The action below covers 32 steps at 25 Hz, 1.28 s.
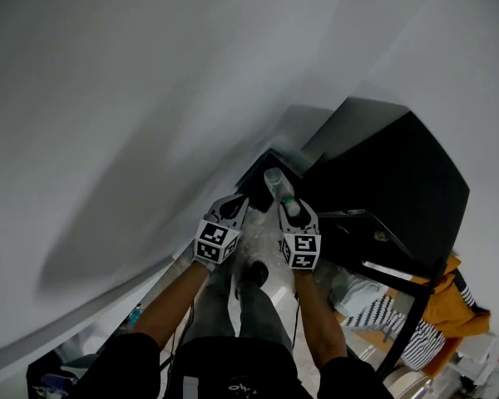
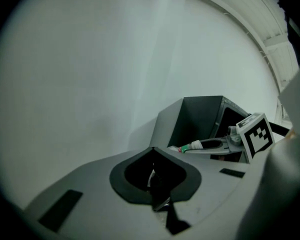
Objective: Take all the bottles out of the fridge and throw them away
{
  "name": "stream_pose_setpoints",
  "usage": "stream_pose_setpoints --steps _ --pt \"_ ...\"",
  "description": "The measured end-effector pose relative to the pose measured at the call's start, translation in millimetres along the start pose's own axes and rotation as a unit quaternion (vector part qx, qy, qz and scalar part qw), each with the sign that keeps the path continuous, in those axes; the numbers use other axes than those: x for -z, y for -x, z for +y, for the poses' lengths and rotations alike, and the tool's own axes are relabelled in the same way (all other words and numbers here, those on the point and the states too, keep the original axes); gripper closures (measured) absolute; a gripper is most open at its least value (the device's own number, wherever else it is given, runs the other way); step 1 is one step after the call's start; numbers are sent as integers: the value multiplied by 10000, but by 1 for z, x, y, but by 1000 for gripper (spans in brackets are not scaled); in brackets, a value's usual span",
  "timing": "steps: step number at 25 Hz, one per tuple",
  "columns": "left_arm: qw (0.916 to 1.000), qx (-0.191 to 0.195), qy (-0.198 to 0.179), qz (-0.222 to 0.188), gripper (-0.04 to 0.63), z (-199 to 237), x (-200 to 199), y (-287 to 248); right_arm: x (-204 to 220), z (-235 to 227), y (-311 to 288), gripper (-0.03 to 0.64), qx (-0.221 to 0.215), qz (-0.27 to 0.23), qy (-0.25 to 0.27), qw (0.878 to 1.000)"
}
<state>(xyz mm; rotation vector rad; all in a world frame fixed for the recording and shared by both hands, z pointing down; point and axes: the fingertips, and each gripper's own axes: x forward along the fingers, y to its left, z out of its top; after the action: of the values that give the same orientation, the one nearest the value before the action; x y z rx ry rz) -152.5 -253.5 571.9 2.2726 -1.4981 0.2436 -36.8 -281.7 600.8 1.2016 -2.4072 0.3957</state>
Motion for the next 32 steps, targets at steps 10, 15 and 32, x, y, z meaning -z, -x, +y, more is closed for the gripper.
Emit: stream_pose_setpoints --steps 10,15,32 --pt "9987 -429 252 118 595 34 91 -53 106 -23 -73 419 -114 271 -111 9995" --pt "9979 -415 358 352 595 32 146 -60 172 -19 -88 419 -144 597 -231 9978" --pt "9990 -94 32 430 595 77 247 -124 355 -44 -221 419 164 1369 -355 9898"
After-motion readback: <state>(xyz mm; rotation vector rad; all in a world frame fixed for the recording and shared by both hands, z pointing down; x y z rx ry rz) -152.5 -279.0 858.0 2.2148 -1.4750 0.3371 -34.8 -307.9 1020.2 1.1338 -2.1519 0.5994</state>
